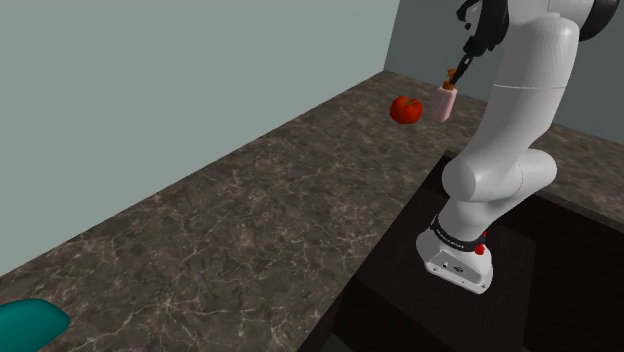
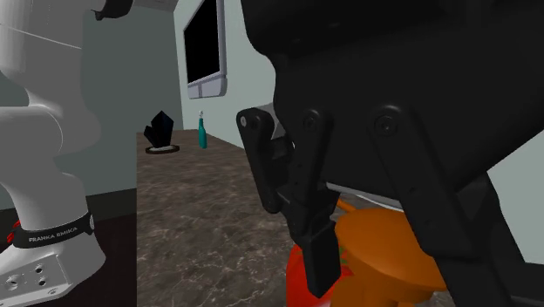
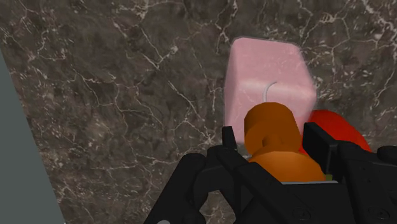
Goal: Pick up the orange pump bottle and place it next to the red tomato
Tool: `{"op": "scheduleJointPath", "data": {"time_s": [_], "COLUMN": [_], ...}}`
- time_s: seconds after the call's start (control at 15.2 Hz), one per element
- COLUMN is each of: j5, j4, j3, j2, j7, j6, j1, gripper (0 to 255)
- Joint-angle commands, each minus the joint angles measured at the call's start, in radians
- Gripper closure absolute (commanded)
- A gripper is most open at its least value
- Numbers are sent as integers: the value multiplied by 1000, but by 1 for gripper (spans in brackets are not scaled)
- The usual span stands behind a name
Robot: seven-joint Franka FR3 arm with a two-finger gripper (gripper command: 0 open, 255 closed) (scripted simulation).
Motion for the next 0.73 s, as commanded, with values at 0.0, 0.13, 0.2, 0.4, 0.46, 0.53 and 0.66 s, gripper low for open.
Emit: {"op": "scheduleJointPath", "data": {"time_s": [0.0, 0.13, 0.2, 0.4, 0.46, 0.53, 0.66], "j5": [0, 0, 0, 0, 0, -10, -27], "j4": [0, 0, 0, 0, 0, 19, 61], "j3": [0, 0, 0, 0, 0, -5, -13], "j2": [0, 0, 0, 0, 0, -11, -30], "j7": [0, 0, 0, 0, 0, 6, 18], "j6": [0, 0, 1, 0, 0, -27, -84], "j1": [0, 0, 0, 0, 0, 0, -3], "gripper": [255, 0, 0, 0, 0, 0, 0]}}
